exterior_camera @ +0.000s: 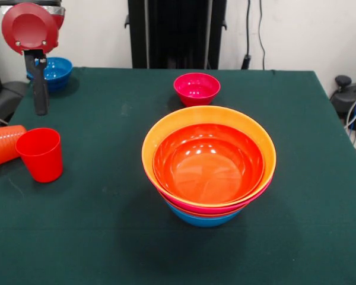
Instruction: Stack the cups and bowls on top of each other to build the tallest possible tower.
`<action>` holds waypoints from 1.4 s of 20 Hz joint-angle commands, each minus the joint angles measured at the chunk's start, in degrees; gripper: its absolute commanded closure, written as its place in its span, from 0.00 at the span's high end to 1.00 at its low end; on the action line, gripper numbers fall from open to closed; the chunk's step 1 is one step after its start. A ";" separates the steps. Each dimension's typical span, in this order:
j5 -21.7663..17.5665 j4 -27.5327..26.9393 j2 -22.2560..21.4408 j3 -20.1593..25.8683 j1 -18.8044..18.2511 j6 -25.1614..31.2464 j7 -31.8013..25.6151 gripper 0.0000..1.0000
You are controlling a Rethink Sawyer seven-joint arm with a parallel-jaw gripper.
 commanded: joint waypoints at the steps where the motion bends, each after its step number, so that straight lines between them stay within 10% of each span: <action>1: -4.37 -5.20 5.84 -4.16 3.46 9.29 2.42 1.00; 28: -3.55 -1.69 11.84 3.14 0.31 0.69 -0.26 1.00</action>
